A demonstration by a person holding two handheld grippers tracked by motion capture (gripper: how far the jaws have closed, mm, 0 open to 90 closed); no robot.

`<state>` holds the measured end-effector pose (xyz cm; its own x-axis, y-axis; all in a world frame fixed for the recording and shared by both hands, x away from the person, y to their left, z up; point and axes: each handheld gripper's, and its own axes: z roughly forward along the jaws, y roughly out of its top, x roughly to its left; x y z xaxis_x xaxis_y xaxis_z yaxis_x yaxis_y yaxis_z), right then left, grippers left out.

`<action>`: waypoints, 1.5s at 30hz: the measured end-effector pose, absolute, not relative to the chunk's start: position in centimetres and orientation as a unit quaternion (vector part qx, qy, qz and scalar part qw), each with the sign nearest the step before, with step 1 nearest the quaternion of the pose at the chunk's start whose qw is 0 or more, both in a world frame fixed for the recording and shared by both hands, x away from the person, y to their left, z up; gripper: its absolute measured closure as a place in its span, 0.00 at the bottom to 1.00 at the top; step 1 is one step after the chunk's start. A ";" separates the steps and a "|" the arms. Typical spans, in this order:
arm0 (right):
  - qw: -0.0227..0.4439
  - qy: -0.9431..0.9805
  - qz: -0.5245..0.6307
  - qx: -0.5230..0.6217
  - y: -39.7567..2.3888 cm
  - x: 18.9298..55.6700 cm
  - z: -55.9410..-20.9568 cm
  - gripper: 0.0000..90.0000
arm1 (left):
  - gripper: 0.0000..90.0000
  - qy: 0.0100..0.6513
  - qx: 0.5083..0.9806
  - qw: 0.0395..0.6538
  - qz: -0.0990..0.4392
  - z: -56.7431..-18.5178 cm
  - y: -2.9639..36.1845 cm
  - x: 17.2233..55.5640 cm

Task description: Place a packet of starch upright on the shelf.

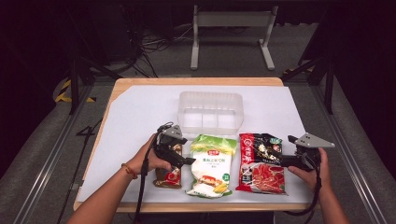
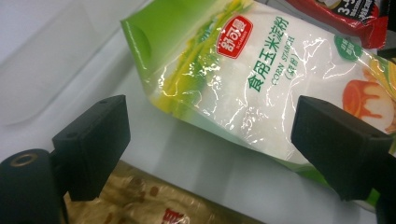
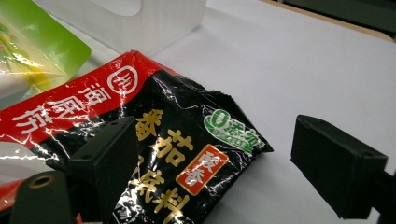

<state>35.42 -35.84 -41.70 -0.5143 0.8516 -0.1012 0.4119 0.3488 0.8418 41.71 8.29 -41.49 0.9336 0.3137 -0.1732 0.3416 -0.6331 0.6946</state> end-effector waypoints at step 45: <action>0.238 0.805 0.391 0.378 -34.6 36.1 -42.1 0.17 | 0.92 0.175 0.911 0.373 -0.029 -42.4 4.6 42.9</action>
